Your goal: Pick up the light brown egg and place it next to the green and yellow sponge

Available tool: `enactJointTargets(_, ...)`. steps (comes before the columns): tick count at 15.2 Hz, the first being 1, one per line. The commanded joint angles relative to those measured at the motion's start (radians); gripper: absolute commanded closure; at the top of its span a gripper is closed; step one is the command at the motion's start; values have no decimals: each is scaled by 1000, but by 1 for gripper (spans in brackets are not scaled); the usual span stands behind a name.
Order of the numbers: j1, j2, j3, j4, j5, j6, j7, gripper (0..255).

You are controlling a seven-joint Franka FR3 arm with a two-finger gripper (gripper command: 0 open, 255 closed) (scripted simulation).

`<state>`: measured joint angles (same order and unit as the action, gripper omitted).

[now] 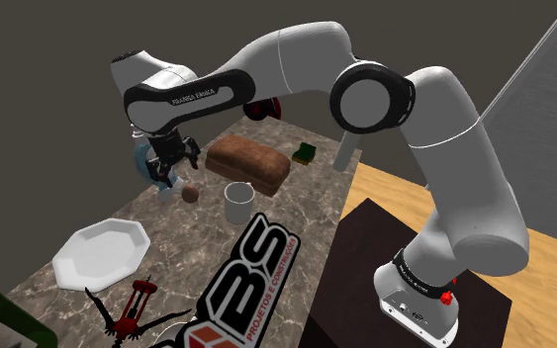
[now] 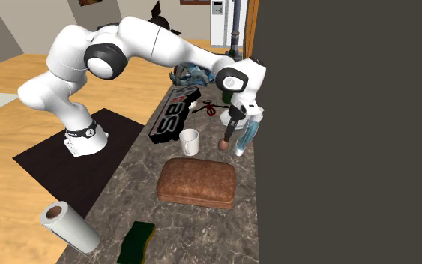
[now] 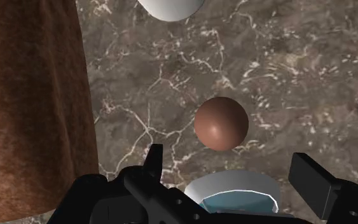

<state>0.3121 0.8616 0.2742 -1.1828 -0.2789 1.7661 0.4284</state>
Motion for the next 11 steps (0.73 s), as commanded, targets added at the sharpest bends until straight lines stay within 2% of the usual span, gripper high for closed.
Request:
enactJointTargets(1,12,55,-5,24,-4,-11,1,0)
enactJointTargets(7,5,60,-17,-54,-6,73,8,0)
enactJointTargets(11,14,58,-30,-55,5,74,3,0)
